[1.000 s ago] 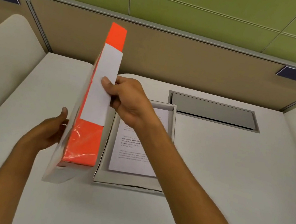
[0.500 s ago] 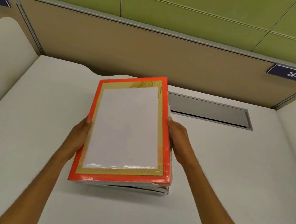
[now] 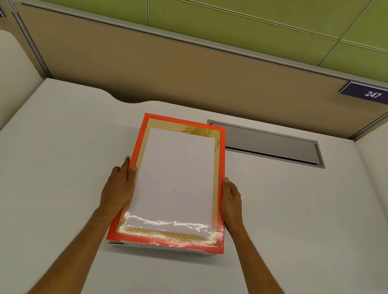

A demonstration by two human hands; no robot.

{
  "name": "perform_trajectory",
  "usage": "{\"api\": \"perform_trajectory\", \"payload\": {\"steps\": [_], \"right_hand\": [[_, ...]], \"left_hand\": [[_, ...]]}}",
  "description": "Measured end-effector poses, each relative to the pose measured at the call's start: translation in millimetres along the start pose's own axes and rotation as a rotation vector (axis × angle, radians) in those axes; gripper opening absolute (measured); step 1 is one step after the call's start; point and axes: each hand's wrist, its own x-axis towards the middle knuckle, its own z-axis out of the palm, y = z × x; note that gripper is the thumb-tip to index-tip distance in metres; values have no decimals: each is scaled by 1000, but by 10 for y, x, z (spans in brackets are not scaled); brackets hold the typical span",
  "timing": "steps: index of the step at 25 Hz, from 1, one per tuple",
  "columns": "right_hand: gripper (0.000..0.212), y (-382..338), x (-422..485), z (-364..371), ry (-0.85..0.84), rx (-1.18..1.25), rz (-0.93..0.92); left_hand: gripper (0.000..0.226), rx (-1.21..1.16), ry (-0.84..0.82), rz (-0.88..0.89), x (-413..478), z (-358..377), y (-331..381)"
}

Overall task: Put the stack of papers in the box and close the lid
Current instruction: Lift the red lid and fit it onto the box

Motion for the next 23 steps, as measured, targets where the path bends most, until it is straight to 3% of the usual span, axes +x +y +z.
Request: {"api": "perform_trajectory", "payload": {"steps": [5,19,23], "right_hand": [[50,73,50,46,-25,0,25],[50,238,138,94,-66,-28,46],[62,228,152,91,22,-306,-58]], "left_hand": [[62,41,34,8,19,52,-42],[64,27,-68,-34,59,165,-226],[72,115,37,-34,-2,204,-221]]}}
